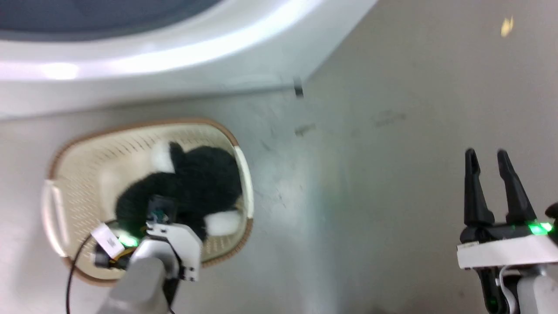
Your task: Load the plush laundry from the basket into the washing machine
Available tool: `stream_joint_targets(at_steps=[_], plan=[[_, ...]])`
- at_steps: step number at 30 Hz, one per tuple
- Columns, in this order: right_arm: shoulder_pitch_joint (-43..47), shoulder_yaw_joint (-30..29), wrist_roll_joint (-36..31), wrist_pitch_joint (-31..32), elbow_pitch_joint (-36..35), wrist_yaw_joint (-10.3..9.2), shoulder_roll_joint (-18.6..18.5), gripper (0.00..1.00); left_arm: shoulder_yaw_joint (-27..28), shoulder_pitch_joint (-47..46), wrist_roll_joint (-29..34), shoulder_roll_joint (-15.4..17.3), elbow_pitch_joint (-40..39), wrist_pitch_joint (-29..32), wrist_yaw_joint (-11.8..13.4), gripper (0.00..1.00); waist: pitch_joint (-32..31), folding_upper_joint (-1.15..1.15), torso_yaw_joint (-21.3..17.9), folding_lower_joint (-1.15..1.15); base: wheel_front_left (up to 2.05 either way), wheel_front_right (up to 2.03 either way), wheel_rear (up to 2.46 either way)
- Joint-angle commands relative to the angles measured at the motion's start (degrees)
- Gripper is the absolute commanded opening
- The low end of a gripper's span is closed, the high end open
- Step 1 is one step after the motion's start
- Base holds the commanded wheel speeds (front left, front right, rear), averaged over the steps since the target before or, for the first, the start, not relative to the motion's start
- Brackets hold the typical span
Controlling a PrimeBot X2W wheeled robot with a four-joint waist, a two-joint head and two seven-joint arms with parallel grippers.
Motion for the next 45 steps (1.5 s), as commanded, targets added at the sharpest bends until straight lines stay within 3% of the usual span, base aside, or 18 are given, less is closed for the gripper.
stream_joint_targets(at_steps=[1, 8, 12, 18, 20, 25, 32, 45], plan=[[1.02, -0.39, -0.59, -0.26, 0.2, -0.05, -0.04, 1.0, 0.51, 1.49, -0.6, -0.64, -1.73, -0.62, -0.46, 0.0, -7.64, 0.0, 3.71, 0.0, 0.0, 0.0, 0.0], [5.5, -2.33, -2.74, -0.26, 0.27, -0.05, -0.04, 1.0, 5.31, 13.16, -1.22, -1.39, -17.88, -0.71, -0.6, 0.0, -17.91, 0.0, 7.51, 0.0, 0.0, 0.0, 0.0], [7.82, -3.2, -3.81, -0.26, -0.35, -0.05, -0.04, 1.0, 6.49, 17.85, 1.48, -0.92, -27.08, -0.72, -0.61, 0.0, -20.66, 0.0, 9.31, 0.0, 0.0, 0.0, 0.0], [9.89, -3.39, -4.68, -0.26, -0.9, -0.05, -0.04, 1.0, 8.57, 22.52, 5.24, -0.44, -42.24, -0.72, -1.8, 0.0, -21.67, 0.0, 10.5, 0.0, 0.0, 0.0, 0.0], [10.13, -3.48, -4.51, -0.26, -0.96, -0.05, -0.04, 1.0, 10.68, 23.26, 6.76, -0.43, -49.31, -0.73, -1.36, 0.0, -20.99, 0.0, 10.83, 0.0, 0.0, 0.0, 0.0], [9.41, -2.34, -4.5, -0.26, -1.5, -0.05, -0.04, 1.0, 13.6, 22.2, 9.32, 0.18, -58.18, -0.73, 0.06, 0.0, -19.23, 0.0, 9.61, 0.0, 0.0, 0.0, 0.0], [7.0, -1.23, -4.28, -0.26, -1.46, -0.05, -0.04, 1.0, 14.72, 9.42, 11.26, 3.31, -58.05, 2.91, -0.79, 0.0, -13.08, 0.0, 6.79, 0.0, 0.0, 0.0, 0.0], [-0.19, 0.66, 0.81, -0.26, -0.72, -0.05, -0.04, 1.0, 17.48, -23.09, 12.76, 8.35, -45.27, 16.4, -1.21, 0.0, 1.12, 0.0, -0.4, 0.0, 0.0, 0.0, 0.0]])
